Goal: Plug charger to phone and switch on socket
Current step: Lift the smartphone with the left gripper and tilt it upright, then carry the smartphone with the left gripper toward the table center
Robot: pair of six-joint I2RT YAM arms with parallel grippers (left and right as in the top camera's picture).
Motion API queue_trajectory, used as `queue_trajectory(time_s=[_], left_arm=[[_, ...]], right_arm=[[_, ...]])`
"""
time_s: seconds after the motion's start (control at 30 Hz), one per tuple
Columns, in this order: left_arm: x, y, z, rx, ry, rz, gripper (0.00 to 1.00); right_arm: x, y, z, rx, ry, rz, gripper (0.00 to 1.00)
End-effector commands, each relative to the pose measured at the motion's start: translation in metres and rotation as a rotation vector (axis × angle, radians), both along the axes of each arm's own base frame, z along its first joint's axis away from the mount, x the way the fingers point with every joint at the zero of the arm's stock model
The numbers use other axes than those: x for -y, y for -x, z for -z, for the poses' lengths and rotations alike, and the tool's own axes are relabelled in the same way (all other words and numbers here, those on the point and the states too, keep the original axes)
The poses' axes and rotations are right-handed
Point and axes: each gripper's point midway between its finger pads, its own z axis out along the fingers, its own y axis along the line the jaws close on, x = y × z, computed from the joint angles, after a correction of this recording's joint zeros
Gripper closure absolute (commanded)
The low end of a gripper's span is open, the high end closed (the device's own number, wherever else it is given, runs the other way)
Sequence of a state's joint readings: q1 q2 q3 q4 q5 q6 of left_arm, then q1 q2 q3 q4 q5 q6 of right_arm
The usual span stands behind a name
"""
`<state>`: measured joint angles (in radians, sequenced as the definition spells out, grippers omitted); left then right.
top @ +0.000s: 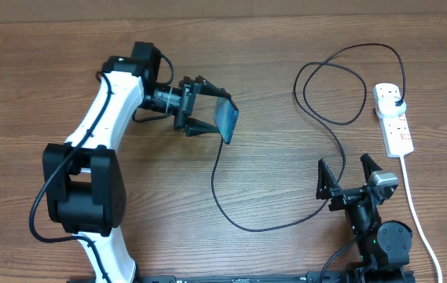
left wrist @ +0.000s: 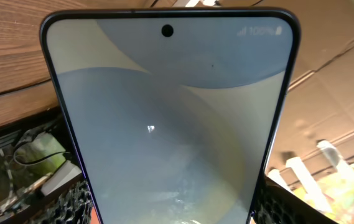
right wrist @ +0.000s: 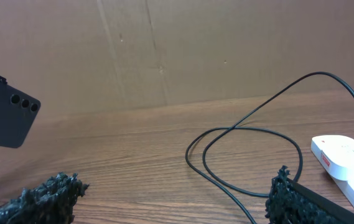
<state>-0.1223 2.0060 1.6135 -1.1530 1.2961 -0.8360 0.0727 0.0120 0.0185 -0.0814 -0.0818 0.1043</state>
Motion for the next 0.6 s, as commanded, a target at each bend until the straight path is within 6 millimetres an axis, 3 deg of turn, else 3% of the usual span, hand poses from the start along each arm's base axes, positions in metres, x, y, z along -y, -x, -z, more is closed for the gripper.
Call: queue_trajectory(time_s=[0.0, 0.2, 0.57], left_arm=[[-0.006, -0.009, -0.023, 0.007, 0.094, -0.026, 0.36], [-0.021, -0.017, -0.031, 0.004, 0.143, -0.068, 0.40], [-0.049, -0.030, -0.032, -0.028, 0.144, -0.148, 0.36]], right_arm=[[-0.002, 0.000, 0.002, 0.002, 0.001, -0.008, 0.00], [-0.002, 0.000, 0.002, 0.002, 0.001, -0.008, 0.00], [-0.002, 0.000, 0.002, 0.002, 0.001, -0.008, 0.00]])
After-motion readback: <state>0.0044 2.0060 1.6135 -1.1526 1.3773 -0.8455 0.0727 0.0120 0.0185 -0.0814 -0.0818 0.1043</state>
